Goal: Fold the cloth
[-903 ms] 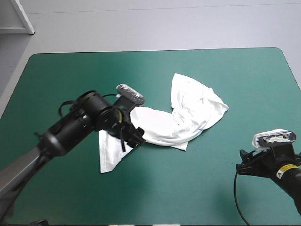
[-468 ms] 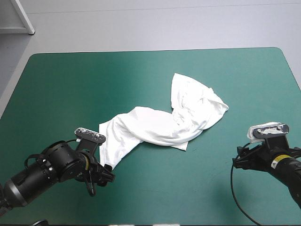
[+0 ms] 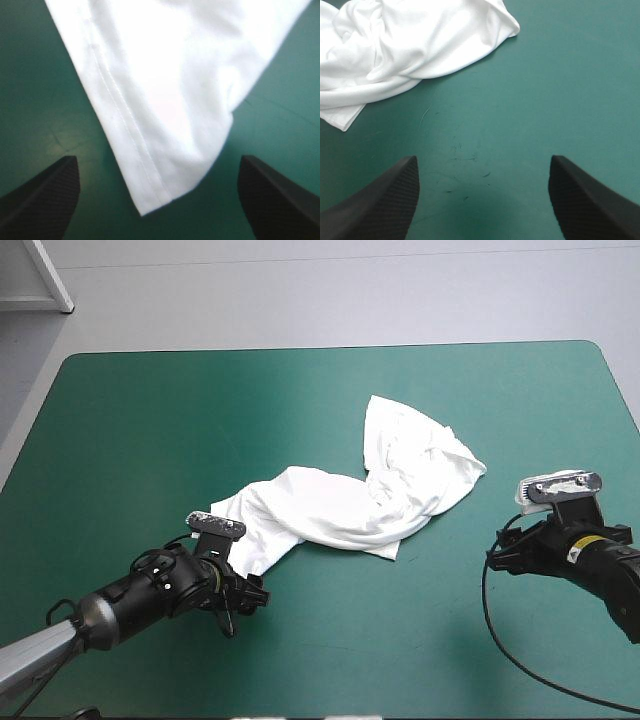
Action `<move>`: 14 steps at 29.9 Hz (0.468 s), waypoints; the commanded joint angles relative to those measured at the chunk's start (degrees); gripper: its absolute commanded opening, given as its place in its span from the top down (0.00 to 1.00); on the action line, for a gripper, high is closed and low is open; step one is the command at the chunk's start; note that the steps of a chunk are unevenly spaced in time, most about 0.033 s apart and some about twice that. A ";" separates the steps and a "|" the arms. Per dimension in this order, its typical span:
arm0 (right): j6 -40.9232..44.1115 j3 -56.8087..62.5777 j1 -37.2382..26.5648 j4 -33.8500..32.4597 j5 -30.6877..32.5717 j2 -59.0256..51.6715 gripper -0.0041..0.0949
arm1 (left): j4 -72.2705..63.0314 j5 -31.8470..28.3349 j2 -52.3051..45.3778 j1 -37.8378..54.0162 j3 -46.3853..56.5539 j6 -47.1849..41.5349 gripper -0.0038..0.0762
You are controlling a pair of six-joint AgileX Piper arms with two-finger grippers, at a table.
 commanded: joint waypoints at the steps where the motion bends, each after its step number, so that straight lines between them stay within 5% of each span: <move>1: -0.82 -3.78 0.11 -0.59 -2.77 0.85 0.28 | 0.04 -1.87 3.05 0.94 -1.07 1.06 0.18; 7: -0.83 -8.06 0.11 -1.02 -2.87 6.97 0.28 | -5.35 -5.51 5.91 0.94 -1.07 3.97 0.34; 14: 2.59 -15.40 -0.01 -9.03 -3.68 20.96 0.28 | -6.46 -7.21 6.05 0.94 1.17 3.97 0.88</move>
